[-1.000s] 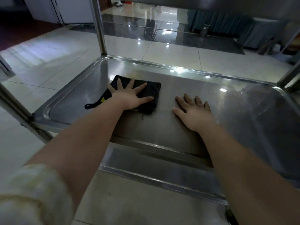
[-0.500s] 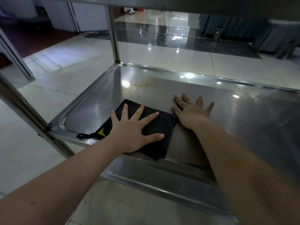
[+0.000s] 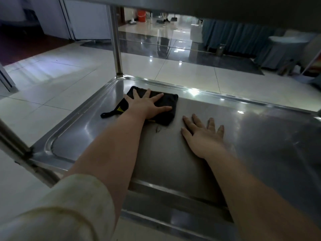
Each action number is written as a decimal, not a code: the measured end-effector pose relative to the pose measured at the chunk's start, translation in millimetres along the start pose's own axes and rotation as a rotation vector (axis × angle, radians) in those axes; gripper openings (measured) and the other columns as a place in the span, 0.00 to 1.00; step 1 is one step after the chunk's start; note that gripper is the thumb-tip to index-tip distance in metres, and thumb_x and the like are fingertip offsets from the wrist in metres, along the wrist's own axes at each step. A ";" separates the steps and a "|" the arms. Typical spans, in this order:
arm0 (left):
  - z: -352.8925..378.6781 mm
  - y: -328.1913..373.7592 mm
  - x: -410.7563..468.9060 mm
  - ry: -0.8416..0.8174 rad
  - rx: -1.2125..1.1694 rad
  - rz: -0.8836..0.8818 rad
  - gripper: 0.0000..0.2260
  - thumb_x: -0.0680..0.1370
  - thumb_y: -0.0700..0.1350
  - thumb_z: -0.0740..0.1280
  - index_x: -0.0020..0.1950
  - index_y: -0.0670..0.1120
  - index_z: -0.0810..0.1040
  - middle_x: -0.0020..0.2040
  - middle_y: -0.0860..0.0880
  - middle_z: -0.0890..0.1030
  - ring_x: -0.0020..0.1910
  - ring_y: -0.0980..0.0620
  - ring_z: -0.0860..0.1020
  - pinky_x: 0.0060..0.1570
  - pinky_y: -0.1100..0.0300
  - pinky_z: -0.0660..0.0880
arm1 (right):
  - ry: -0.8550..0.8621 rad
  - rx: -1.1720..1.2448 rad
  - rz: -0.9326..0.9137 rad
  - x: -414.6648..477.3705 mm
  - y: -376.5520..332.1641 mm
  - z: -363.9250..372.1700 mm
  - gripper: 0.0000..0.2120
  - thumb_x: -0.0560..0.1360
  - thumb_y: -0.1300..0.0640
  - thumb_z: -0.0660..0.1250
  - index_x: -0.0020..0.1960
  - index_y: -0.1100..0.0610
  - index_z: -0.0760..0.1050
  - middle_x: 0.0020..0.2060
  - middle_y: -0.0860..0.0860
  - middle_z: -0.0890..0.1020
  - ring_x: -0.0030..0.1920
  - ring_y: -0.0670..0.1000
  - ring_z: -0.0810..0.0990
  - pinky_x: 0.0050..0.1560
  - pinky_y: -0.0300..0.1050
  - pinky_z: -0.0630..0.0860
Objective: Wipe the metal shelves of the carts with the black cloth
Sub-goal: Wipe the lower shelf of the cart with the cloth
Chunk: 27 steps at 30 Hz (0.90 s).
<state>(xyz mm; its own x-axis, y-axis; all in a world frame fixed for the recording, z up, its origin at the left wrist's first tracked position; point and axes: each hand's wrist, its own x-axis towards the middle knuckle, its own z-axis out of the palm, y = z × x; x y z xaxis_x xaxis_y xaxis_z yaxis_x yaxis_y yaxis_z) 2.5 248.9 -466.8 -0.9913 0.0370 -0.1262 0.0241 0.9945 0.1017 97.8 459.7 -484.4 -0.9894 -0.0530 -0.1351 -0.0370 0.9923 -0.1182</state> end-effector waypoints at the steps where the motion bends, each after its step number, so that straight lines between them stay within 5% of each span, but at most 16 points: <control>1: 0.4 0.7 2.2 0.001 0.004 0.004 0.40 0.66 0.82 0.47 0.76 0.72 0.46 0.82 0.52 0.45 0.78 0.33 0.39 0.69 0.26 0.39 | 0.004 0.000 0.002 0.9 0.6 0.2 0.26 0.80 0.34 0.39 0.77 0.33 0.40 0.79 0.39 0.41 0.78 0.62 0.38 0.73 0.70 0.37; 15: 20.0 -44.4 -182.4 -0.201 0.144 0.202 0.37 0.63 0.81 0.37 0.67 0.74 0.24 0.78 0.54 0.29 0.76 0.34 0.33 0.69 0.28 0.37 | -0.030 -0.029 -0.016 -1.7 2.8 -0.1 0.27 0.80 0.34 0.39 0.77 0.34 0.37 0.79 0.41 0.38 0.78 0.62 0.36 0.74 0.68 0.35; 27: 5.9 23.1 -10.7 -0.036 0.023 -0.007 0.39 0.69 0.80 0.46 0.78 0.69 0.43 0.82 0.49 0.42 0.76 0.30 0.38 0.66 0.23 0.39 | 0.003 -0.034 0.006 -0.9 -1.0 2.4 0.26 0.81 0.34 0.39 0.78 0.34 0.40 0.79 0.40 0.41 0.78 0.62 0.38 0.74 0.68 0.37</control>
<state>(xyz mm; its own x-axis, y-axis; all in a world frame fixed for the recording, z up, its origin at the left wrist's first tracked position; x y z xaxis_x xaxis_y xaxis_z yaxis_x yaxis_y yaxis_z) 14.4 272.1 -469.0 -0.9862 0.0335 -0.1624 0.0210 0.9967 0.0780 99.0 458.5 -486.6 -0.9900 -0.0472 -0.1331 -0.0362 0.9958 -0.0838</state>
